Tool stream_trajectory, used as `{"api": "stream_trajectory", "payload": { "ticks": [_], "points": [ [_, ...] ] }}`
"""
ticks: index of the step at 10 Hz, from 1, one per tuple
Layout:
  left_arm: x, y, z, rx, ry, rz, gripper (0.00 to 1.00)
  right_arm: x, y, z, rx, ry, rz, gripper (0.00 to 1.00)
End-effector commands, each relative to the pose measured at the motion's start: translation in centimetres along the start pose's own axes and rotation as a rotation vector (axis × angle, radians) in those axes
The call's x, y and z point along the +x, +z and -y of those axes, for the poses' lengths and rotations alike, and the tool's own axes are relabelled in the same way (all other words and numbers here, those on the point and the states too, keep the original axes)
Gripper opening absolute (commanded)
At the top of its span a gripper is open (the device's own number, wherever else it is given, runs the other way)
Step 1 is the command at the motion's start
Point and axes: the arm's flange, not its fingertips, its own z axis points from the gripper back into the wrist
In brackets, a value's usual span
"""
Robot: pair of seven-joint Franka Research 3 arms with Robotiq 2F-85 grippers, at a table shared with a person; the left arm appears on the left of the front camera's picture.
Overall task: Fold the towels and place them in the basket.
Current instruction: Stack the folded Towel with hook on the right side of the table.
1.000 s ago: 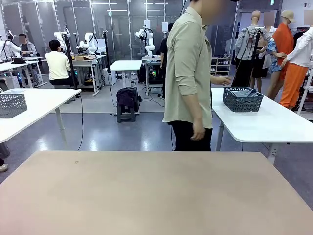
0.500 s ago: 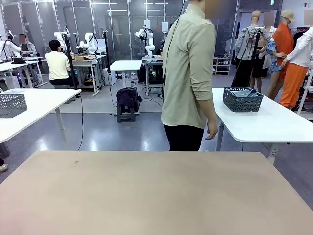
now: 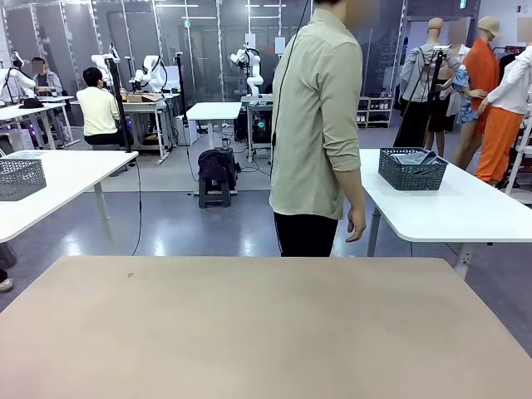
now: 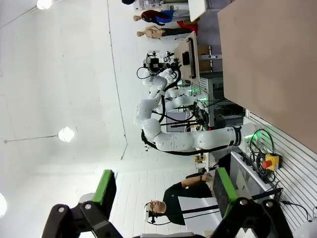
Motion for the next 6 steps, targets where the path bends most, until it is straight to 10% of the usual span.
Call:
{"api": "stream_trajectory", "payload": {
  "ticks": [1, 6],
  "points": [
    [-0.13, -0.07, 0.20, 0.015, -0.006, 0.019, 1.00, 0.03, -0.21, -0.03, -0.002, -0.002, -0.003, 1.00],
    [-0.13, -0.07, 0.20, 0.015, -0.006, 0.019, 1.00, 0.03, -0.21, -0.03, -0.002, -0.002, -0.003, 1.00]
  ]
}}
